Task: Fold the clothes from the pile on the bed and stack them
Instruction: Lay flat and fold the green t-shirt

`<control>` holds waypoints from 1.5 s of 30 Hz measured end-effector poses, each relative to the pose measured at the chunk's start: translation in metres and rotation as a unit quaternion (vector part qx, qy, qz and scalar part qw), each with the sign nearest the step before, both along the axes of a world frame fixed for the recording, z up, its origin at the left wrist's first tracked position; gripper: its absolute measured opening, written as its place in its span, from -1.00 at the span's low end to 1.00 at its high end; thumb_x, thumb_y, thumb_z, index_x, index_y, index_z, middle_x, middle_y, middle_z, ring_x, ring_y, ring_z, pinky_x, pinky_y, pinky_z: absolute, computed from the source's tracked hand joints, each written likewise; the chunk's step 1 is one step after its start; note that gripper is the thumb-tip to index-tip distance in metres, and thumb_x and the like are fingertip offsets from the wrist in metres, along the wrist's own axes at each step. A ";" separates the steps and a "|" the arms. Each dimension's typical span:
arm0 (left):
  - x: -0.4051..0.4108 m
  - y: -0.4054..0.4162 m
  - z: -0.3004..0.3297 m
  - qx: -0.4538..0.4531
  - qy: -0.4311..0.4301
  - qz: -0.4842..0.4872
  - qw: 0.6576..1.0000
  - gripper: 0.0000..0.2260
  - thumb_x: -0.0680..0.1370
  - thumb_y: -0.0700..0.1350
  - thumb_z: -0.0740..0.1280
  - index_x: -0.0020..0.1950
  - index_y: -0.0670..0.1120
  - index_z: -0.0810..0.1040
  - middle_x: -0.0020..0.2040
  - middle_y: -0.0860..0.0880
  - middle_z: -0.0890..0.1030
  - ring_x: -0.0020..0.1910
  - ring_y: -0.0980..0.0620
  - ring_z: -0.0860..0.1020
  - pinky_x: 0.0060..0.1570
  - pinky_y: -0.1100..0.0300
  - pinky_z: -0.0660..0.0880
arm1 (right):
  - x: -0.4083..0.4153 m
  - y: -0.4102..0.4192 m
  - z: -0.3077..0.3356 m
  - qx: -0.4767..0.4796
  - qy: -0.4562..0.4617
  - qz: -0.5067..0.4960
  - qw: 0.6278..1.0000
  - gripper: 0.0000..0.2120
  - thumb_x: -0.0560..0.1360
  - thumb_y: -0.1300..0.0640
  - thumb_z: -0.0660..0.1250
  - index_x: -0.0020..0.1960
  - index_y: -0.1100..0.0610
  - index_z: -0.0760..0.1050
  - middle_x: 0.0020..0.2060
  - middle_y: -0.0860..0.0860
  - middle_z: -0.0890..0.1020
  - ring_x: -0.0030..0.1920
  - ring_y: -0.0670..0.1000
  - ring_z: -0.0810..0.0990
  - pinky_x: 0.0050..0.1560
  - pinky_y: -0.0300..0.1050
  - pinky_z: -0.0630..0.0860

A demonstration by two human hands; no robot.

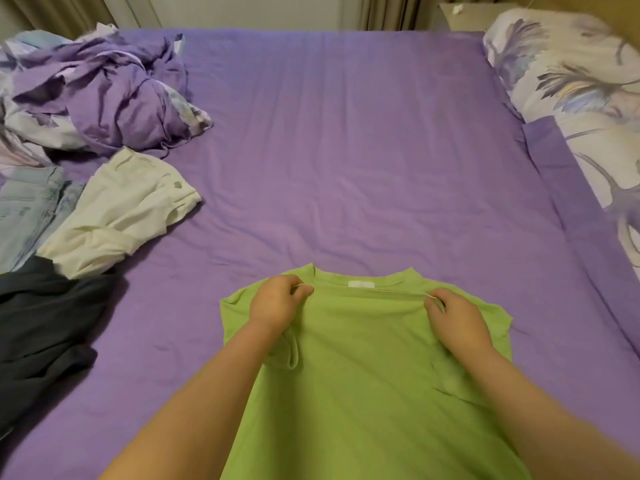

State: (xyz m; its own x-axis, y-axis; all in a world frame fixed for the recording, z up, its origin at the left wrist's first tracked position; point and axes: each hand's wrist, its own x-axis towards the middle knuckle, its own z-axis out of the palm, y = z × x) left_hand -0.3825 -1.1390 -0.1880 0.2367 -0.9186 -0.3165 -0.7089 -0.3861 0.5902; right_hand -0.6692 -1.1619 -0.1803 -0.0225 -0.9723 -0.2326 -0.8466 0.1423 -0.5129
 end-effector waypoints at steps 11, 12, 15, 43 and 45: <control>-0.002 -0.045 -0.045 0.011 -0.202 -0.038 0.979 -0.77 0.56 0.05 0.30 0.16 0.01 0.57 0.12 -0.05 0.55 0.18 -0.11 0.46 0.08 0.08 0.38 | 0.013 -0.048 -0.046 0.033 -0.015 0.000 0.999 -0.73 0.55 0.23 0.26 0.23 0.17 0.53 0.18 0.08 0.61 0.20 0.11 0.54 0.13 -0.10 0.38; -0.007 -0.041 -0.047 -0.005 -0.246 -0.046 0.968 -0.75 0.54 0.05 0.31 0.19 0.05 0.55 0.17 -0.03 0.52 0.21 -0.10 0.42 0.10 0.08 0.34 | 0.014 -0.045 -0.050 0.041 -0.007 0.012 0.999 -0.70 0.55 0.23 0.26 0.27 0.16 0.50 0.21 0.08 0.59 0.23 0.11 0.51 0.19 -0.09 0.38; -0.034 -0.026 -0.048 -0.096 -0.238 -0.094 0.962 -0.73 0.50 0.00 0.34 0.20 0.04 0.55 0.17 -0.02 0.50 0.17 -0.12 0.42 0.06 0.04 0.31 | 0.016 -0.033 -0.057 0.034 0.038 0.030 0.998 -0.56 0.53 0.14 0.31 0.39 0.10 0.38 0.29 0.08 0.50 0.31 0.12 0.41 0.30 0.00 0.32; -0.225 -0.019 -0.025 0.223 0.572 0.160 0.773 -0.46 0.59 0.29 -0.01 0.41 -0.01 0.38 0.28 0.02 0.49 0.11 -0.01 0.55 -0.06 0.06 0.57 | -0.108 -0.011 -0.026 -0.114 -0.043 -0.201 0.972 -0.65 0.54 0.35 0.20 0.33 0.24 0.41 0.17 0.20 0.57 0.16 0.23 0.51 0.12 0.05 0.39; -0.227 -0.022 -0.025 0.215 0.583 0.167 0.766 -0.46 0.59 0.29 -0.01 0.43 0.02 0.35 0.33 0.05 0.45 0.17 -0.02 0.53 -0.01 0.04 0.55 | -0.103 -0.006 -0.030 -0.120 0.036 -0.102 0.987 -0.57 0.51 0.34 0.24 0.37 0.22 0.39 0.28 0.16 0.50 0.27 0.21 0.44 0.25 0.07 0.34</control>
State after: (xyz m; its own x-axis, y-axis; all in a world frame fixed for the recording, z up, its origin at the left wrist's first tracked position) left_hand -0.6094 -1.1606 -0.2134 -0.2380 -0.6200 -0.7476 0.3822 -0.7674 0.5148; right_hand -0.7719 -1.1679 -0.2102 -0.2320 -0.9726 0.0121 -0.8478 0.1961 -0.4927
